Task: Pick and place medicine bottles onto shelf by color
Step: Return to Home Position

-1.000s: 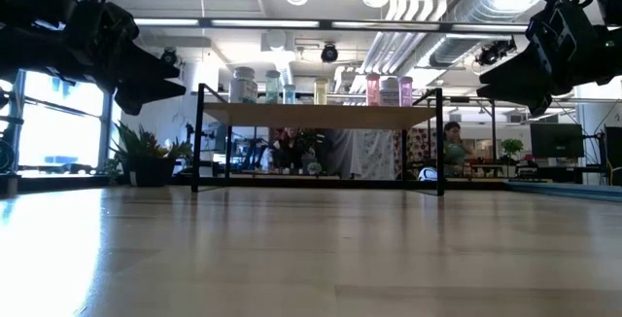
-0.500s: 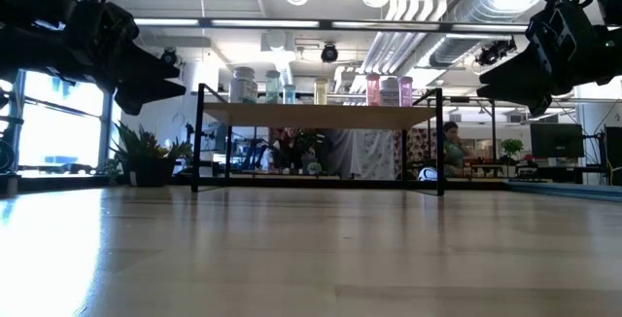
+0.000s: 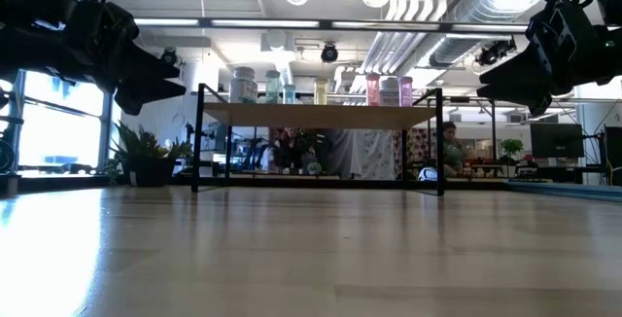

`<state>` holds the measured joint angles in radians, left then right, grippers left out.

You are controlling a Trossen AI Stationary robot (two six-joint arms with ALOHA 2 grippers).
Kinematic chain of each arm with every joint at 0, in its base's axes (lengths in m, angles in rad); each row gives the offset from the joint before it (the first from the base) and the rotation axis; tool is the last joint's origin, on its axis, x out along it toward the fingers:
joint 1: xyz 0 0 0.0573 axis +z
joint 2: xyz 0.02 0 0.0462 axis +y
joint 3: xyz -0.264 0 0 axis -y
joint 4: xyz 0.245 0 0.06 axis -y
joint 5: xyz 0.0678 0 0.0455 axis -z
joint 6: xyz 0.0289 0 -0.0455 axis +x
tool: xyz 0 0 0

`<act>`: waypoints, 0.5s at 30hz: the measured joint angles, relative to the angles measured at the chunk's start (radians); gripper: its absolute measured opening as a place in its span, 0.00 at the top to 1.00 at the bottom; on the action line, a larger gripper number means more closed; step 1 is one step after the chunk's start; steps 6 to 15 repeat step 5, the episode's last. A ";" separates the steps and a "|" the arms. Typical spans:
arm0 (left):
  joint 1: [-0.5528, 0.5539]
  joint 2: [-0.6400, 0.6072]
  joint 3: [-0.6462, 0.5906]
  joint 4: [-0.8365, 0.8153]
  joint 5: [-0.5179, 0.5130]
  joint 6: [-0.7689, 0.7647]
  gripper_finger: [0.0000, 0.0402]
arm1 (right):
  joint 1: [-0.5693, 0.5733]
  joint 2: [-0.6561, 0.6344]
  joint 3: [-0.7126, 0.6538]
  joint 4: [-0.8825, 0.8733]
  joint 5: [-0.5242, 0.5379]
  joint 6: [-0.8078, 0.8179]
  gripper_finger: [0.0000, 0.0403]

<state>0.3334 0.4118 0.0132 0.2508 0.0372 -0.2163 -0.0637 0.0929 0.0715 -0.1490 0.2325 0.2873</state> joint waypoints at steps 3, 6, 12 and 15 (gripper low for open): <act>0.000 0.000 0.000 0.000 0.000 0.001 0.44 | 0.000 0.000 0.000 0.000 0.000 0.000 0.58; 0.000 0.000 0.000 0.000 0.000 0.000 0.44 | 0.000 0.000 0.000 0.000 0.000 0.000 0.58; 0.000 0.000 0.000 0.000 0.000 0.000 0.44 | 0.000 0.000 0.000 0.000 0.000 0.000 0.58; 0.000 0.000 0.000 0.000 0.000 0.000 0.44 | 0.000 0.000 0.000 0.000 0.000 0.000 0.58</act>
